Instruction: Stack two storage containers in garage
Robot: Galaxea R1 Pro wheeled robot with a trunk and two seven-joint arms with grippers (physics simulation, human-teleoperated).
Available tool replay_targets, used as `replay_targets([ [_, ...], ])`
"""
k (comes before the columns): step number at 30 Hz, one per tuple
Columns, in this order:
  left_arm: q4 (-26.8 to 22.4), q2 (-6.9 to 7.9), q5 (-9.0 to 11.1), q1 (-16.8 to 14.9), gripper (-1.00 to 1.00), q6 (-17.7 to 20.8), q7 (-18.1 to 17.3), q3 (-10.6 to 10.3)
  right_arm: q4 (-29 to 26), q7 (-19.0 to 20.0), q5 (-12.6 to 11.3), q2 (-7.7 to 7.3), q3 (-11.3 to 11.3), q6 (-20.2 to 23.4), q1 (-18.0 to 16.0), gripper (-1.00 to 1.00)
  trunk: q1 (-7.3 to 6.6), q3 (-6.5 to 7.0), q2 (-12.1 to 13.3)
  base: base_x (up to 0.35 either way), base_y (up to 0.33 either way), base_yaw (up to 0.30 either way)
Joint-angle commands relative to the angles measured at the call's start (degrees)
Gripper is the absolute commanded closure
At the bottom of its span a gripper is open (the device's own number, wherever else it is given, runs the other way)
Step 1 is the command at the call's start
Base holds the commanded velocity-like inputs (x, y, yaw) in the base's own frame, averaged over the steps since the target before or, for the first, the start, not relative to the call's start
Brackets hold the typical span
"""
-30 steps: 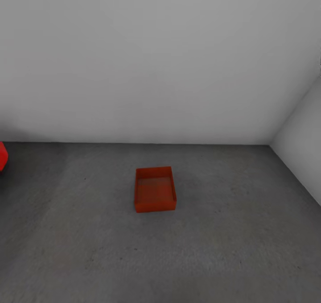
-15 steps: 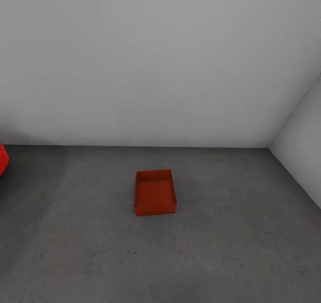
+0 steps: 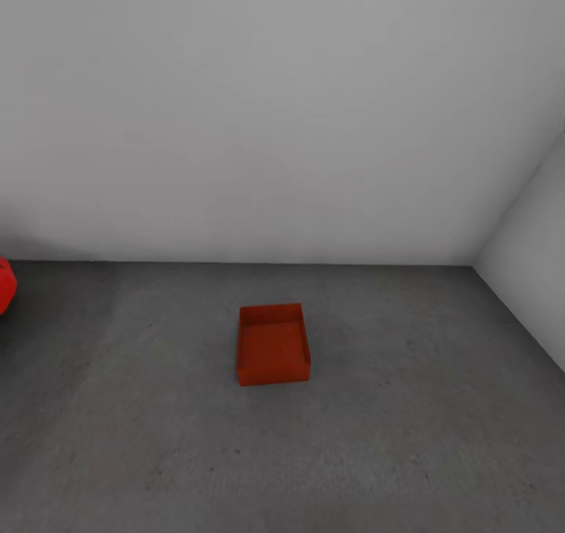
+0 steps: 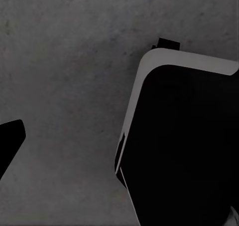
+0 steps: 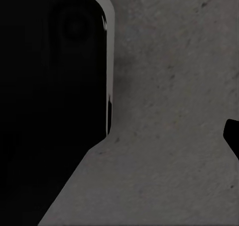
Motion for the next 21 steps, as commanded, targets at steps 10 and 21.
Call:
replay_targets([
  [10, 0.0, 0.0, 0.4, 0.0, -1.0, -0.2, 0.1, -0.4, 0.2, -0.1, -0.5, 0.04, 0.5, -0.3, -0.1, -1.0, 0.01, 0.88, -0.1, 0.0, 0.0, 0.0],
  [21, 0.0, 0.0, 0.4, 0.0, -1.0, -0.2, 0.1, -0.4, 0.2, -0.1, -0.6, -0.05, 0.5, -0.4, -0.1, -1.0, 0.01, 1.9, -0.1, 0.0, 0.0, 0.0],
])
